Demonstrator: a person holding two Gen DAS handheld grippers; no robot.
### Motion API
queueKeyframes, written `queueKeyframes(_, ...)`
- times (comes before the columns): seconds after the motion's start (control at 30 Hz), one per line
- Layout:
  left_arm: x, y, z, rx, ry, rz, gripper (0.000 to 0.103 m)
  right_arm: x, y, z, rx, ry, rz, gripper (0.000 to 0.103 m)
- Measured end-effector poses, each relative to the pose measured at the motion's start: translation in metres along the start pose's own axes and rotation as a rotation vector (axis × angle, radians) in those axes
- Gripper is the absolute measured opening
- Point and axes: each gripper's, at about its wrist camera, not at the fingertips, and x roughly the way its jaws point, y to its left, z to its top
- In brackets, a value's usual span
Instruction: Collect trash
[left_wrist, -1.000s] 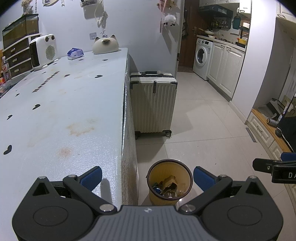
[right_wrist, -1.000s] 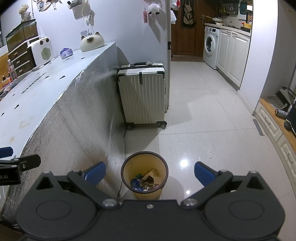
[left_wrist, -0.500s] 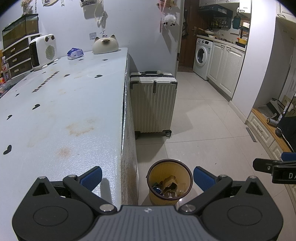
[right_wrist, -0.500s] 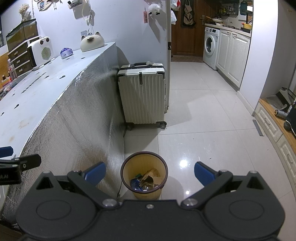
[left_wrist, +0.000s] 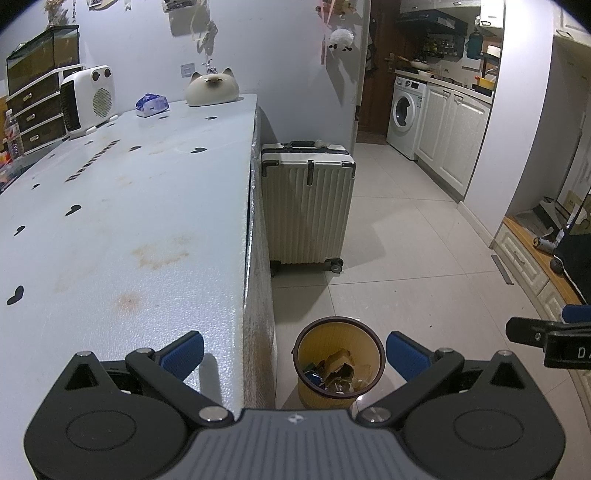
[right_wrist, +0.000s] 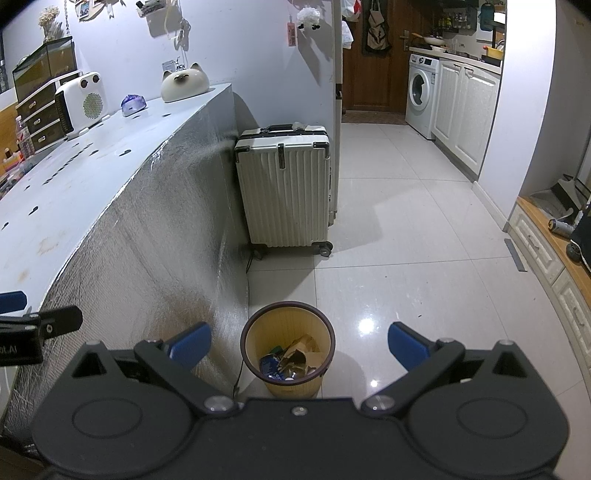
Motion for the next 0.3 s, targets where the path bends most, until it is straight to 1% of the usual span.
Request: queueKeyframes(0.3, 0.0008, 0.001, 0.0003, -0.008, 0.0, -0.001, 0.103, 0.0003, 0.0002, -0.0004, 0.0, 0.0, -0.001, 0.103)
